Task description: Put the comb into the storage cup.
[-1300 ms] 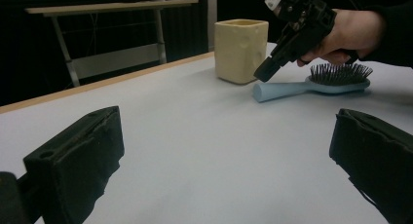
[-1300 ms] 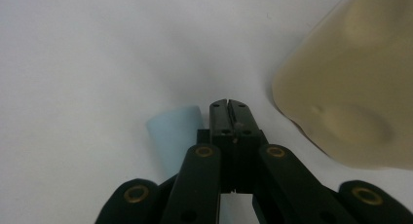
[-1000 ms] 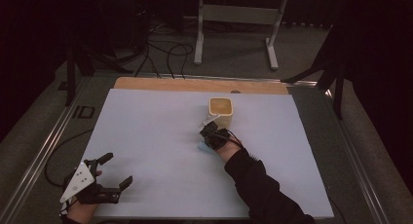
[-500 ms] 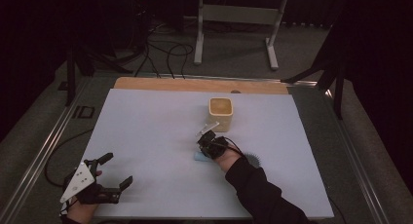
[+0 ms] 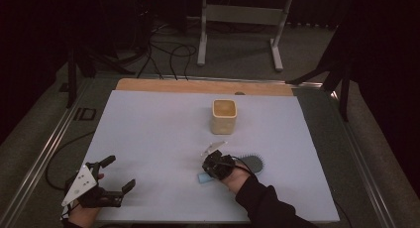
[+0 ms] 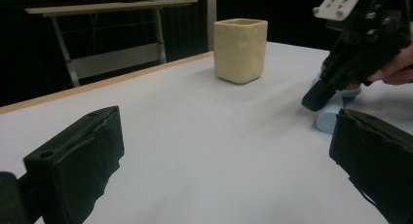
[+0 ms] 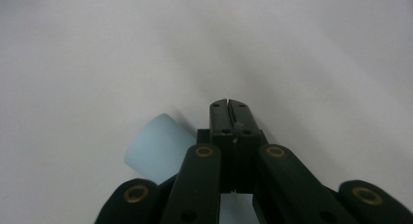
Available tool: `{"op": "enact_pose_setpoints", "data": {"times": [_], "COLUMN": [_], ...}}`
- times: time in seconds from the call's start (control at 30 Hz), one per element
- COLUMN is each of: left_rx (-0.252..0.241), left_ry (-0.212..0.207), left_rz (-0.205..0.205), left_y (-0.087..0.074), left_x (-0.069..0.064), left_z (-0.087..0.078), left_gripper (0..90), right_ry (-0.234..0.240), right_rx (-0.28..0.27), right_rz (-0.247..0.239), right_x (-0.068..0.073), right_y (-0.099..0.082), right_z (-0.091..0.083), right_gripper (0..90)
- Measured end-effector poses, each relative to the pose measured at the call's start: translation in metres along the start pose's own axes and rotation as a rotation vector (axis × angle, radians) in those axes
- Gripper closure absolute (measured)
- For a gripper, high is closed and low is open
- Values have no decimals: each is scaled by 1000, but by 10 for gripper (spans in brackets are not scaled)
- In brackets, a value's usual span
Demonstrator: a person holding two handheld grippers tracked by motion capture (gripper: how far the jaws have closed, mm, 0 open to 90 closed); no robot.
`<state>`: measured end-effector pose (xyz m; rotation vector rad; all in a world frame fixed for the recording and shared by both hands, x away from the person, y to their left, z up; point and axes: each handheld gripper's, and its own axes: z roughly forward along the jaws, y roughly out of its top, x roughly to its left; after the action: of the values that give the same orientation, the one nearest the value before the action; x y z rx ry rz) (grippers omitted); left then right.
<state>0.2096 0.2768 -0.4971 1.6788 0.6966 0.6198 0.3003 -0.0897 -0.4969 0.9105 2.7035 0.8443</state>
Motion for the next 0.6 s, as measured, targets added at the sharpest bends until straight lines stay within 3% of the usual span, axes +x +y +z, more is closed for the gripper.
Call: {"op": "enact_pose_setpoints", "data": {"times": [0.4, 0.6], "left_rx": [3, 5], "left_ry": [-2, -4], "left_rz": [0, 0], "left_y": [0, 0], "left_x": [0, 0], "left_z": [0, 1], "left_gripper": [0, 0], "right_ry": [8, 18], "right_rx": [-14, -9], "right_rz": [5, 11], "right_x": [5, 6], "right_y": [6, 0], "right_z": [8, 6], "right_gripper": [900, 900]}}
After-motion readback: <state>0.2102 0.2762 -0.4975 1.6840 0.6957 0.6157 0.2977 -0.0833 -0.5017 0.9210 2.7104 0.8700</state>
